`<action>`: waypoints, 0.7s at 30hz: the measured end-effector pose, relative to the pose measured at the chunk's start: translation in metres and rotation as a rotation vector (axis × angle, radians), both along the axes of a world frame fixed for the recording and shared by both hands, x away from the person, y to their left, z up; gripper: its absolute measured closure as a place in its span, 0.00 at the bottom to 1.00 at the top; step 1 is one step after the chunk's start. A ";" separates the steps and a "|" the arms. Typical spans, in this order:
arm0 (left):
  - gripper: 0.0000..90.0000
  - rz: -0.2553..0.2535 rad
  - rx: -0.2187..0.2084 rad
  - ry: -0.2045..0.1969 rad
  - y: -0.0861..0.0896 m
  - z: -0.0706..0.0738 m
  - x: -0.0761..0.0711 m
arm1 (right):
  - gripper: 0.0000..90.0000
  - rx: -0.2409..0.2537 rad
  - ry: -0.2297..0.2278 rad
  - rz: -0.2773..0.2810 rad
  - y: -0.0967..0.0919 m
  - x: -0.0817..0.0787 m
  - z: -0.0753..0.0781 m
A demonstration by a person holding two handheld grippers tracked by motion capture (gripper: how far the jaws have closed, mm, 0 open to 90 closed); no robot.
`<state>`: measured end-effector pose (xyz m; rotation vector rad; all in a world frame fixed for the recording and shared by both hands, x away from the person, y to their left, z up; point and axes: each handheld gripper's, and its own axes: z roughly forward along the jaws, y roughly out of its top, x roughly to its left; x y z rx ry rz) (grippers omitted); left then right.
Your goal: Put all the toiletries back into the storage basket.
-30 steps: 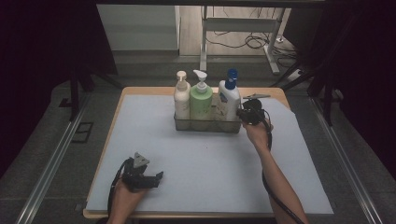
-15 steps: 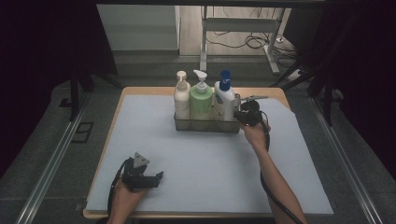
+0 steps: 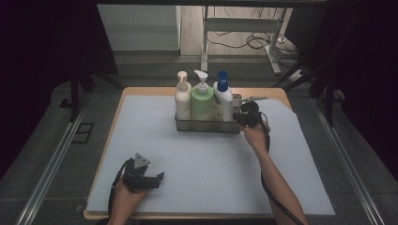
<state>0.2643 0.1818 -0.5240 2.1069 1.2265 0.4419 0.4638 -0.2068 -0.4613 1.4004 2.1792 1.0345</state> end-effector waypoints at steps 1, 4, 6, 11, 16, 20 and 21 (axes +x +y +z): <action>0.13 0.000 0.000 0.000 0.000 0.000 0.000 | 0.96 -0.002 0.000 0.006 0.000 0.000 0.000; 0.13 0.000 0.000 0.000 0.000 0.000 0.000 | 0.96 0.006 0.003 0.016 0.001 0.000 -0.001; 0.13 0.000 0.000 0.000 0.000 0.000 0.000 | 0.96 0.004 0.007 0.030 0.003 -0.001 -0.001; 0.13 0.000 0.000 0.000 0.000 0.000 0.000 | 0.96 -0.001 0.003 0.057 0.011 -0.002 0.000; 0.13 0.000 0.000 0.000 0.000 0.000 0.000 | 0.98 -0.007 0.001 0.078 0.019 -0.004 0.000; 0.13 0.000 0.000 0.000 0.000 0.000 0.000 | 0.98 -0.003 0.002 0.079 0.018 -0.004 0.001; 0.13 0.000 0.000 0.000 0.000 0.000 0.000 | 0.99 -0.001 0.002 0.079 0.018 -0.004 0.001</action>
